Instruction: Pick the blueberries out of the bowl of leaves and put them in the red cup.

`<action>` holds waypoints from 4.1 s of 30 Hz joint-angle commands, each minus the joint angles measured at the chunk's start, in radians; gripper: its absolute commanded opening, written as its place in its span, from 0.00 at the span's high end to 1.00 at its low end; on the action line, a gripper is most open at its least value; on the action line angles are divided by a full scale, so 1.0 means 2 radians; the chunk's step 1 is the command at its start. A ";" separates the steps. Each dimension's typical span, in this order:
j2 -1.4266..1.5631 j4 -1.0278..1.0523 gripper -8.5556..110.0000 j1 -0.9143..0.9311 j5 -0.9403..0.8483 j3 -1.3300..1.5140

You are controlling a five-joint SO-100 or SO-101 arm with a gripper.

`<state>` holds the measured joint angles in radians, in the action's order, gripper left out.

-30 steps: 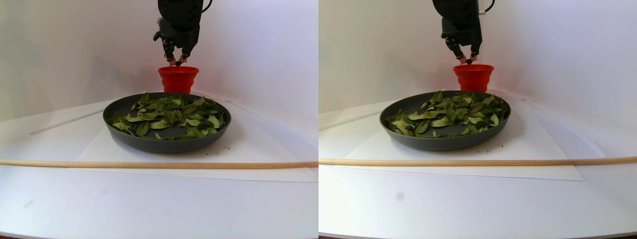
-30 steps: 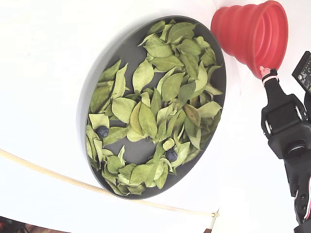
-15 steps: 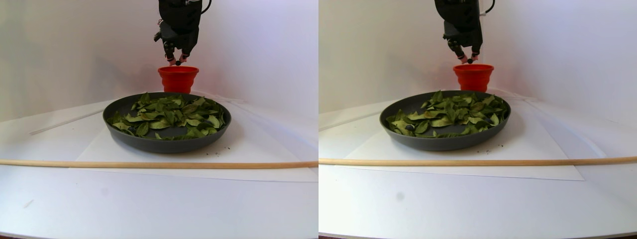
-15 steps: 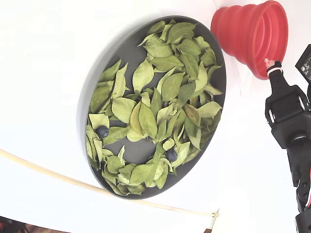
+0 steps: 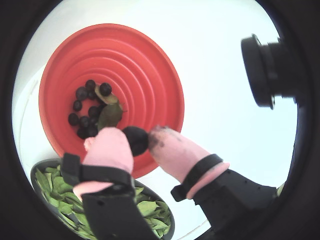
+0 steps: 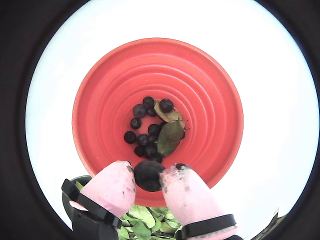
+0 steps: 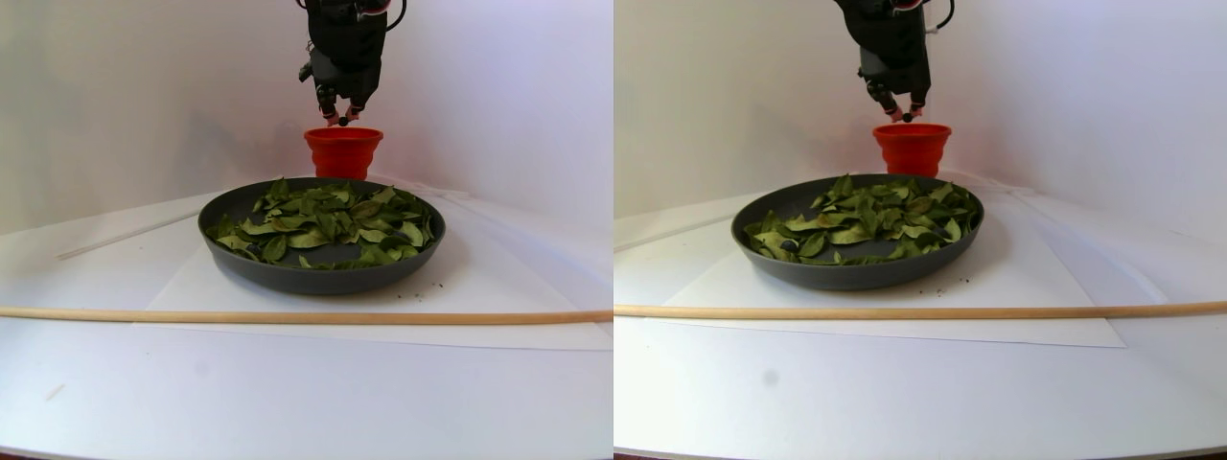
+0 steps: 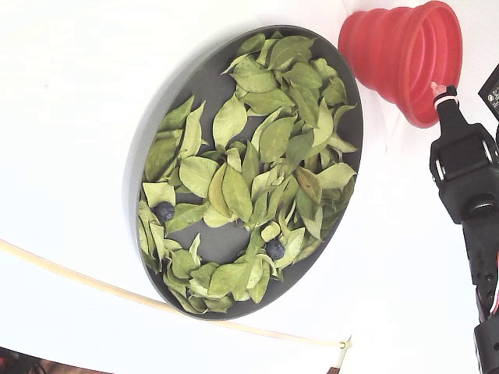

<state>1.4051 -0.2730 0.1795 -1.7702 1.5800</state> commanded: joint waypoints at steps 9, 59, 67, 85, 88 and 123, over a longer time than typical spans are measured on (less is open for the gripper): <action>0.004 -0.012 0.81 0.014 0.003 -0.056; 0.172 0.097 0.78 -0.017 0.027 0.079; 0.196 0.120 0.78 -0.025 0.026 0.106; 0.258 0.181 0.78 -0.051 0.021 0.174; 0.264 0.193 0.78 -0.053 0.021 0.178; 0.331 0.239 0.78 -0.082 0.023 0.301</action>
<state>1.9543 0.1994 0.0291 -1.7242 2.1905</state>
